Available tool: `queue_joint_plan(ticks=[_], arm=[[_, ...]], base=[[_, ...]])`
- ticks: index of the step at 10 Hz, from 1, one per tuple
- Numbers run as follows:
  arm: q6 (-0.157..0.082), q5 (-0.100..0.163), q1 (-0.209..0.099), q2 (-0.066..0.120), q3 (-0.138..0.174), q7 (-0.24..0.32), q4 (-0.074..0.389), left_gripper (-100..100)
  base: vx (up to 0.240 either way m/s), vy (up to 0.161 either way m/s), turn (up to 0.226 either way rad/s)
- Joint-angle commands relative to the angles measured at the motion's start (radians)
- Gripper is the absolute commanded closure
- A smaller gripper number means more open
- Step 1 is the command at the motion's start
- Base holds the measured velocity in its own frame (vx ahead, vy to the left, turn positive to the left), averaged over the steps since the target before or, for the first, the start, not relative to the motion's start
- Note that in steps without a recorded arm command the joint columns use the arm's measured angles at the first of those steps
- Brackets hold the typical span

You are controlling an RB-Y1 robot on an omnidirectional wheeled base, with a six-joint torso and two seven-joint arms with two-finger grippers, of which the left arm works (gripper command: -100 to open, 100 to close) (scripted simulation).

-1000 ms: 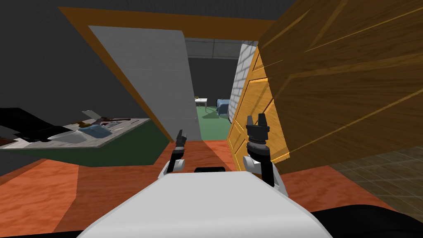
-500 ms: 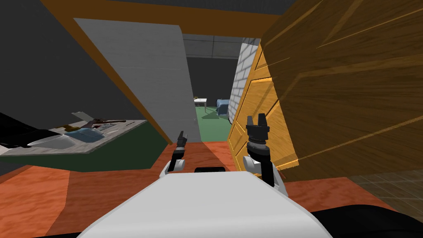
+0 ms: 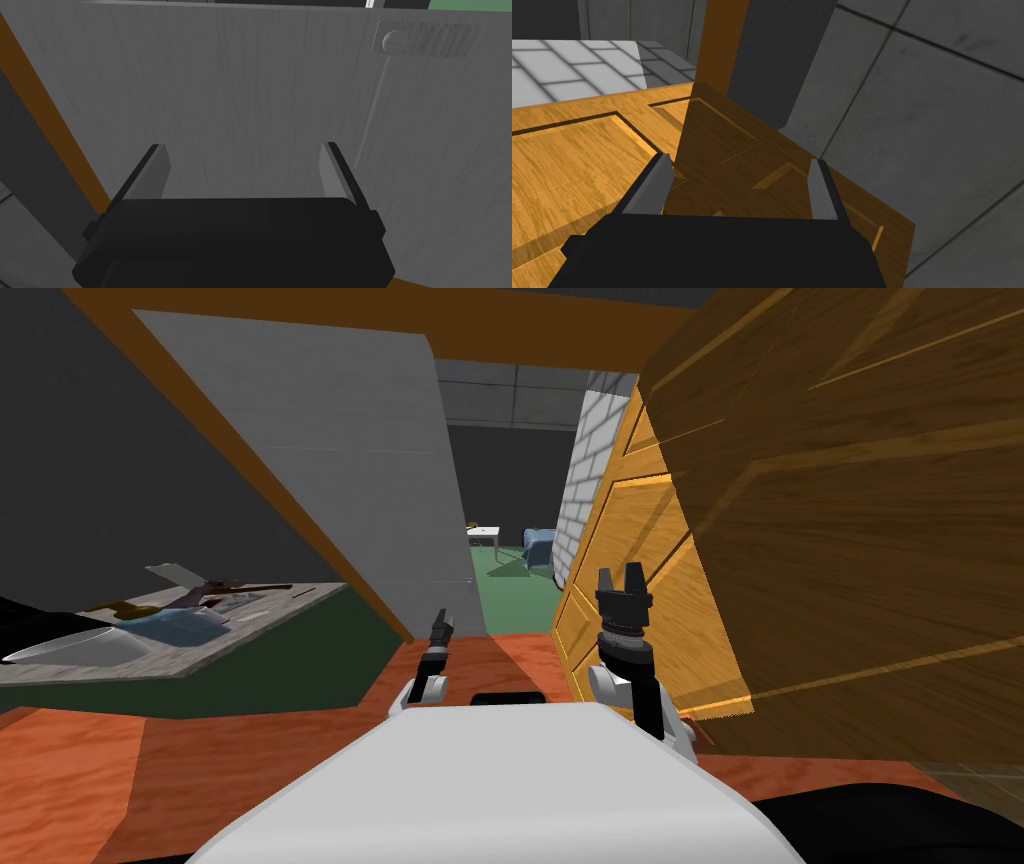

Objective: Pull the door open

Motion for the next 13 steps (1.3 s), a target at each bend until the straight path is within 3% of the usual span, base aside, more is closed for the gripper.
queue_joint_plan(ticks=[1,6,7,13], arm=[[-0.003,-0.001,-0.018,0.004,0.004,0.003,0.041,-100],[-0.018,-0.003,-0.058,0.013,0.013,0.013,0.154,-100],[-0.024,-0.004,-0.074,0.017,0.016,0.017,0.198,-100],[-0.040,-0.007,-0.117,0.025,0.025,0.028,0.320,-100]], base=[[0.083,0.007,-0.016],[0.098,0.013,-0.019],[0.119,0.021,-0.034],[0.110,0.016,-0.018]])
